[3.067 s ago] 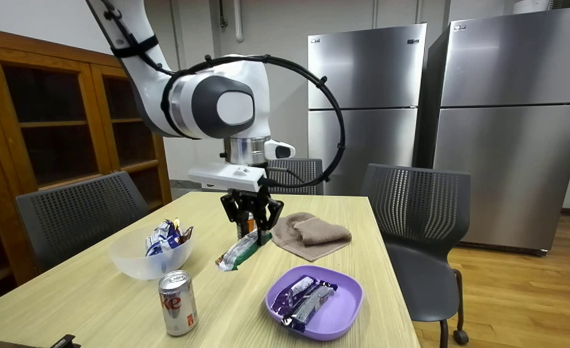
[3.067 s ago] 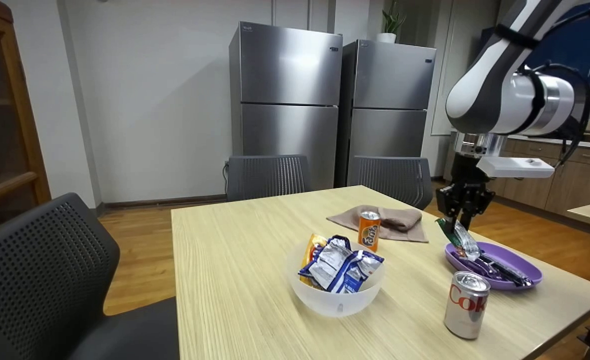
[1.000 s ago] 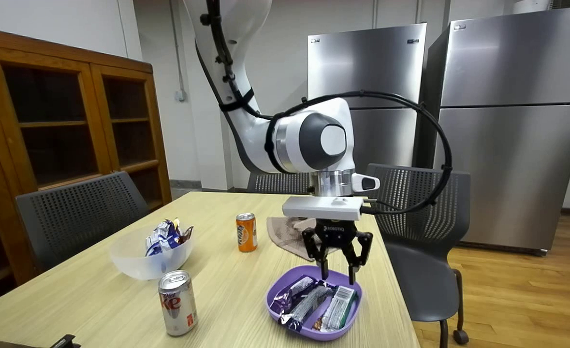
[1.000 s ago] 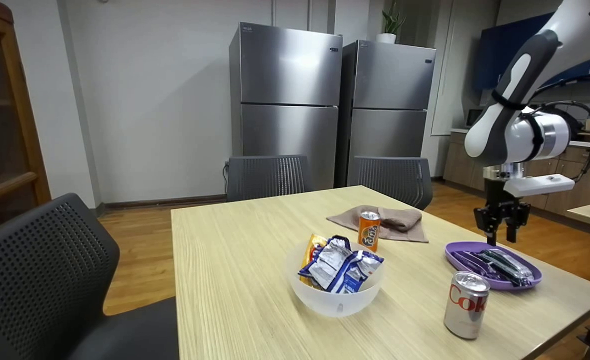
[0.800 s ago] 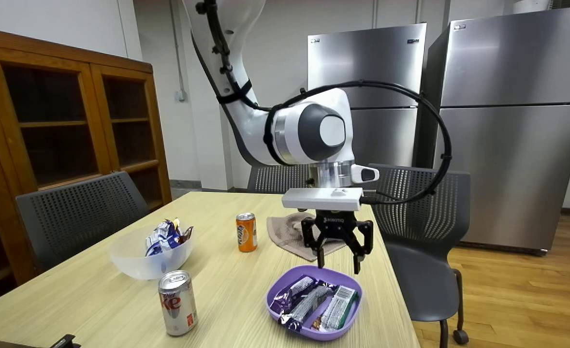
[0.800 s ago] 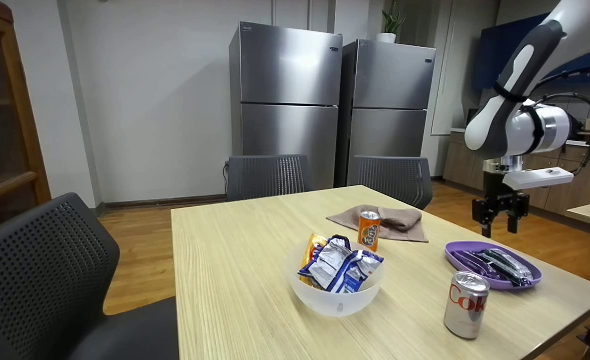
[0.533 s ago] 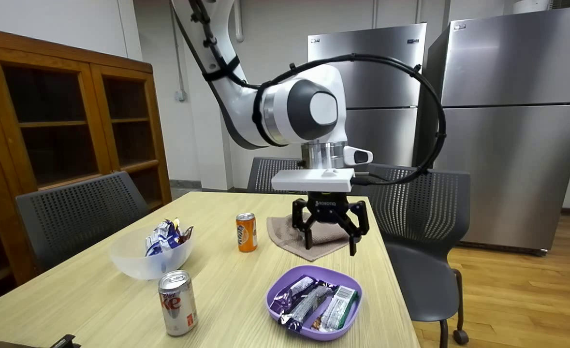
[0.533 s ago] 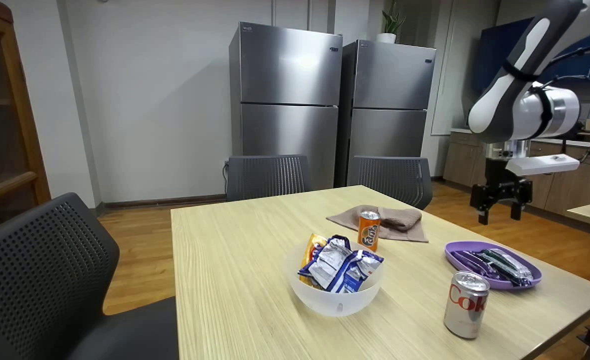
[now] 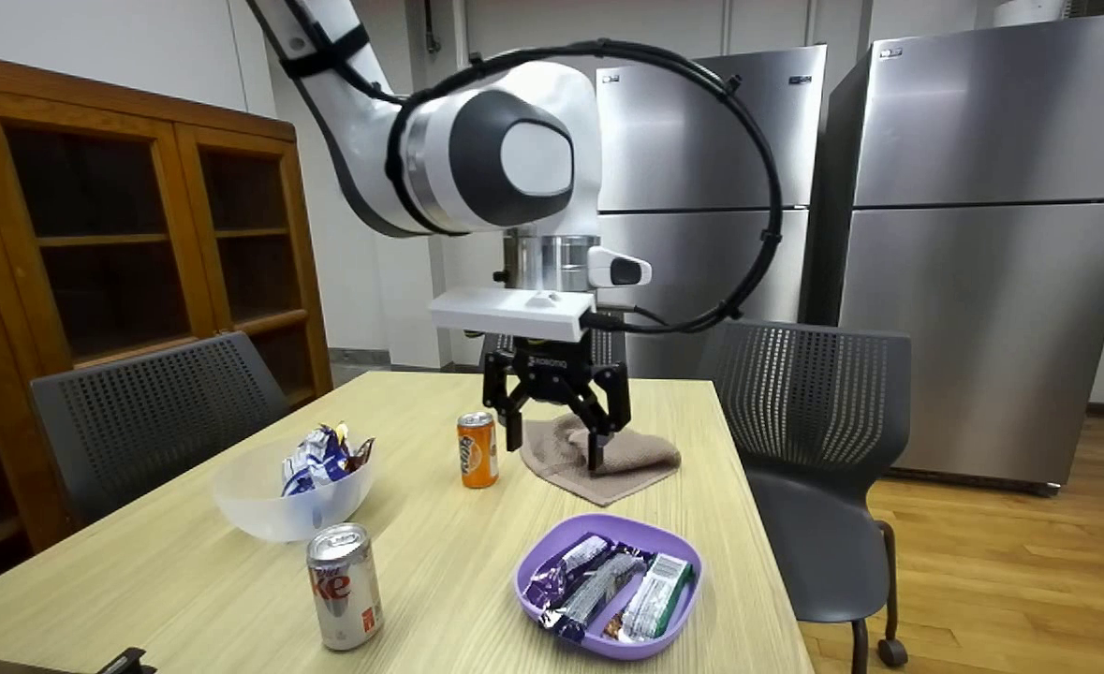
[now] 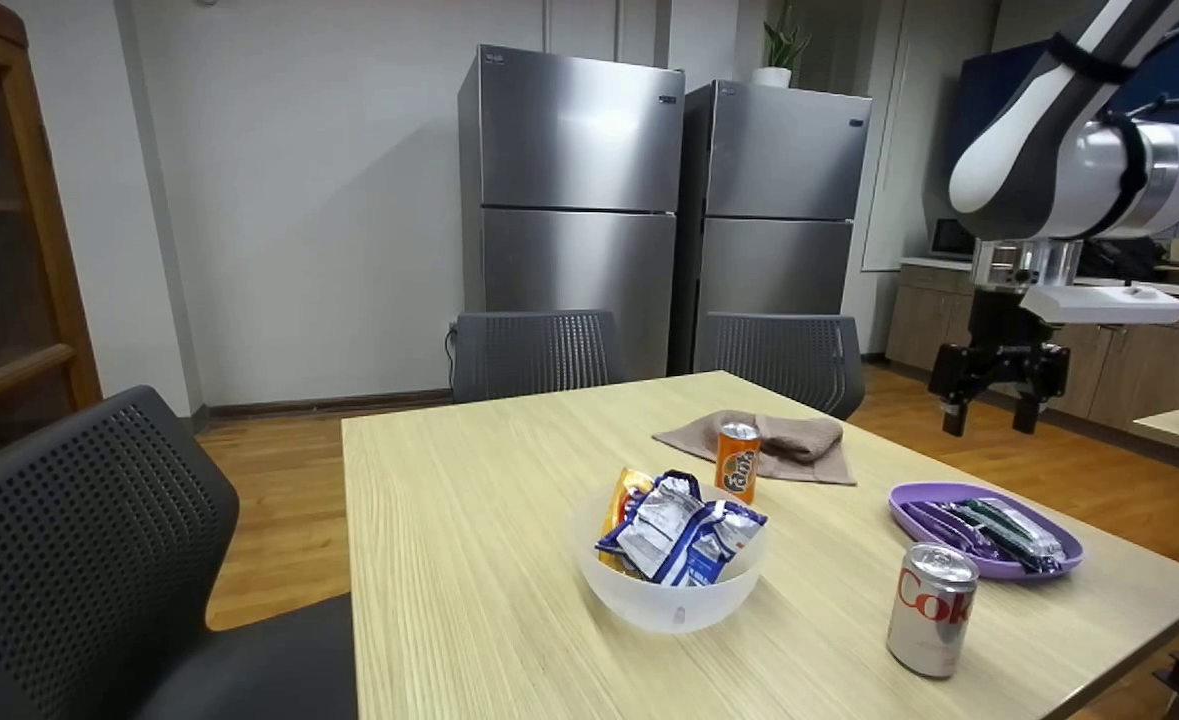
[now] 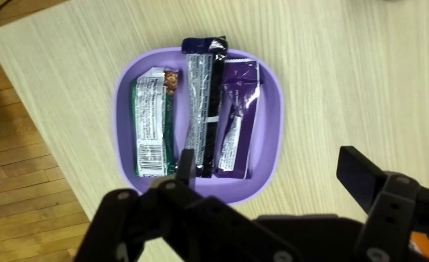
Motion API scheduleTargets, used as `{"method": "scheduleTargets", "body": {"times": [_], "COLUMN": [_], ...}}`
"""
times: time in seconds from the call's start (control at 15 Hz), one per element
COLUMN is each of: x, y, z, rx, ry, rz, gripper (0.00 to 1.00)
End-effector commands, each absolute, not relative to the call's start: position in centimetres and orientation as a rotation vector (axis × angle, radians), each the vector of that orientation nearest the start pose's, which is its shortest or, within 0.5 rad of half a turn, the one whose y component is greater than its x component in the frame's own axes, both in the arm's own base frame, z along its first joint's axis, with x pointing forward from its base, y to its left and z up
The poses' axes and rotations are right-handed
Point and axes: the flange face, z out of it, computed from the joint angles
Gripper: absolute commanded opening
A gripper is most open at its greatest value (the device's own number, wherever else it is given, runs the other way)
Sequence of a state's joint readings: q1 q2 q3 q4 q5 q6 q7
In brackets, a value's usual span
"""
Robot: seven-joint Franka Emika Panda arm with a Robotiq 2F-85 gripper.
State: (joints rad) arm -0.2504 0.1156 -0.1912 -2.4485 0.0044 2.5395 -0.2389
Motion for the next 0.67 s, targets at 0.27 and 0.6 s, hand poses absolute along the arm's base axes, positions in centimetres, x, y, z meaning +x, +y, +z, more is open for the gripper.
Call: {"method": "scheduleTargets", "body": {"times": [0.27, 0.6], "x": [39.7, 38.5], "y": [-12.3, -8.0], "z": [28.9, 29.8], "rx": [-3.076, -3.038], "ry": [0.092, -0.089], "rz": [0.004, 0.012], "gripper": [1.00, 1.00]}}
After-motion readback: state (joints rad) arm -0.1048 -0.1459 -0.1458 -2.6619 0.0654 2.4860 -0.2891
